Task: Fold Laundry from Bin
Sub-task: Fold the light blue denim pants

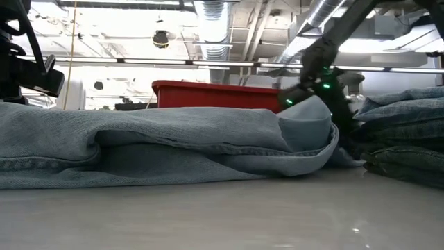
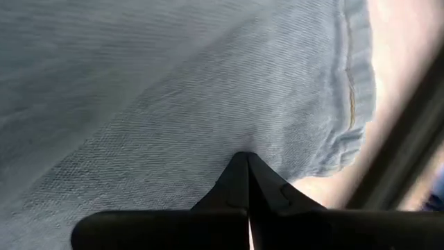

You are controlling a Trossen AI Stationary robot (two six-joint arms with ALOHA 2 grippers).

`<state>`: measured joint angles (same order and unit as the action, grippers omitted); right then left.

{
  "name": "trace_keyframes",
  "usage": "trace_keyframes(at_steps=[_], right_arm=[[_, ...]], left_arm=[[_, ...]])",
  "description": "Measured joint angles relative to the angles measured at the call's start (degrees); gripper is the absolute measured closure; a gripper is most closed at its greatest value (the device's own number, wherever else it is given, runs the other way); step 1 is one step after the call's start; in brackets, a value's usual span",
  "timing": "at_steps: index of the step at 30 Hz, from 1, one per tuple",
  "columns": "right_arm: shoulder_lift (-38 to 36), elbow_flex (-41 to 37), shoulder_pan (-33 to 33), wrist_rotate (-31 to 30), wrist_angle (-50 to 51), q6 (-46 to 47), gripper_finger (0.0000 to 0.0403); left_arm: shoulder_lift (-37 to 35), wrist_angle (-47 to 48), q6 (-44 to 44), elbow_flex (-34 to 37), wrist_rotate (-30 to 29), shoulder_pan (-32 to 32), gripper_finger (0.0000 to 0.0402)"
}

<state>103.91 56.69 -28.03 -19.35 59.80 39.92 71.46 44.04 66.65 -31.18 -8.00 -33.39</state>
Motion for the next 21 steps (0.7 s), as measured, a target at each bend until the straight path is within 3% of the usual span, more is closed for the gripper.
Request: trace_keyframes(at_steps=[6, 11, 14, 17, 21], right_arm=[[-6.6, -9.69, 0.0, 2.03, 2.73, 5.02, 0.0387], [-18.53, -9.6, -2.17, 1.1, 8.37, 5.13, 0.0387], [-28.11, -8.54, -2.5, -0.36, 3.25, -5.01, 0.0385], [-36.34, -8.47, -2.57, -0.24, -4.32, -16.92, 0.0356], [-43.03, -8.46, -4.37, 5.11, -10.14, -28.38, 0.032]], left_arm=[[0.0, -0.01, 0.1, 0.0, -0.17, 0.0, 0.04], [0.0, 0.09, -0.89, 0.0, -0.22, 0.0, 0.04], [0.0, 0.1, -0.36, 0.0, -0.35, 0.0, 0.04], [0.0, 1.07, 2.41, 0.0, -0.05, 0.45, 0.04], [0.02, 8.06, 9.24, -0.2, 4.47, 3.66, 0.04]])
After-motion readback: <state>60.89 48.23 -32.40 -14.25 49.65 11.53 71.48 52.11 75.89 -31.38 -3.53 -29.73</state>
